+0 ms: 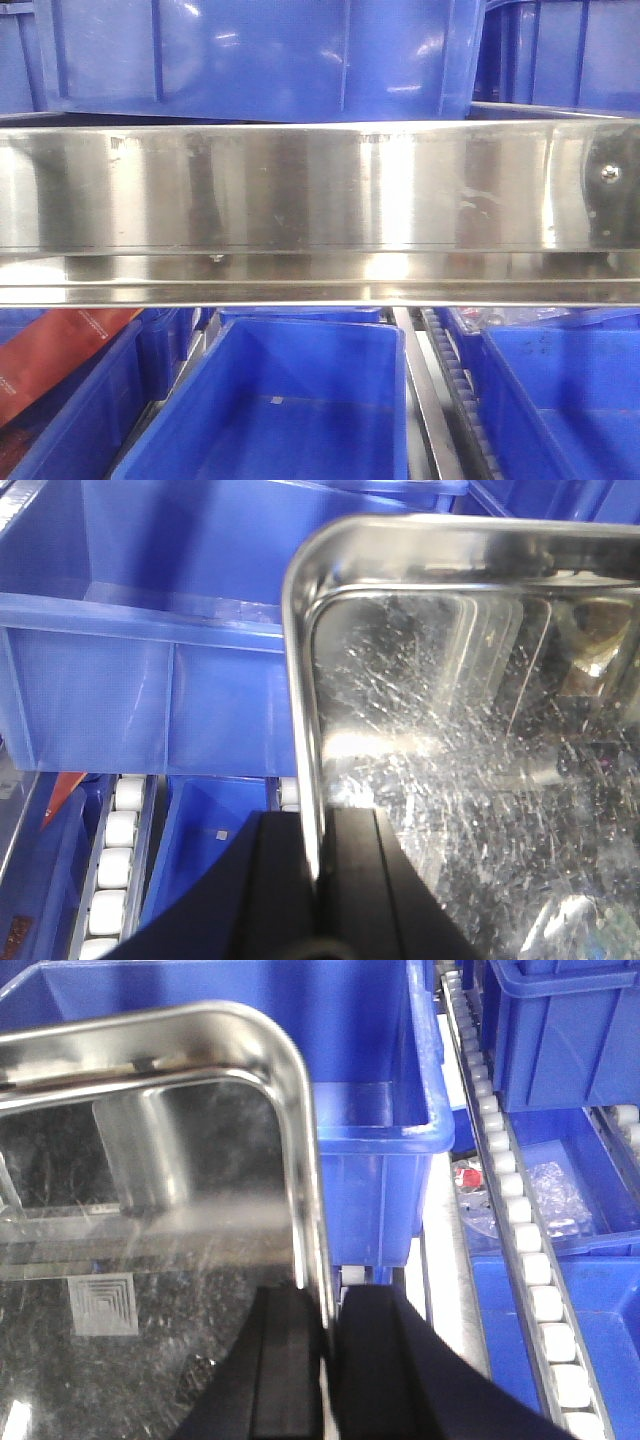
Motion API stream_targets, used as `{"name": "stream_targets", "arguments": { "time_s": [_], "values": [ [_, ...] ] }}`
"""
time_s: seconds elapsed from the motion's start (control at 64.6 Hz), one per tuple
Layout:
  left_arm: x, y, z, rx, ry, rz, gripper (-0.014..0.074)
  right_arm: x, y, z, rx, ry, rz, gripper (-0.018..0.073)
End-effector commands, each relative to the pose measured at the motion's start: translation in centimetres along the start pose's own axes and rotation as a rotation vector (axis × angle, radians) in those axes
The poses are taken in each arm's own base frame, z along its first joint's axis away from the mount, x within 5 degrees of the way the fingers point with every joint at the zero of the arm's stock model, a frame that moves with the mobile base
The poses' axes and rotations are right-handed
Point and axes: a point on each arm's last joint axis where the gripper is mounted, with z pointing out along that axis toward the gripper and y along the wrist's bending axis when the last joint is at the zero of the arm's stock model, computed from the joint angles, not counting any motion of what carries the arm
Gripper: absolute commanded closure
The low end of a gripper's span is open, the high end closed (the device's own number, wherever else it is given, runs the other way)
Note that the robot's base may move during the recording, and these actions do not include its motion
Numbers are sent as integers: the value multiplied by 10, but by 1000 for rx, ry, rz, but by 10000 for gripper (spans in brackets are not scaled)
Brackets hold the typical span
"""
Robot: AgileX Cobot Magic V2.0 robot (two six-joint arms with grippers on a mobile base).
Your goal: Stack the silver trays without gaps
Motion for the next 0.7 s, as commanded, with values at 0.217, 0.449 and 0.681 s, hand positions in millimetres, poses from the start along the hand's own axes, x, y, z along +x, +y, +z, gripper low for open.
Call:
{"name": "stream_targets", "arguments": {
  "time_s": [0.217,0.449,0.681],
  "values": [
    [-6,-3,-5,28,-52,11,613,-6,-2,-8,-14,-57,3,560],
    [-8,-1,-5,5,-79,-3,613,-6,-2,-8,-14,-57,3,560],
    [-8,-1,-5,5,-79,-3,613,-6,-2,-8,-14,-57,3,560]
  ]
}}
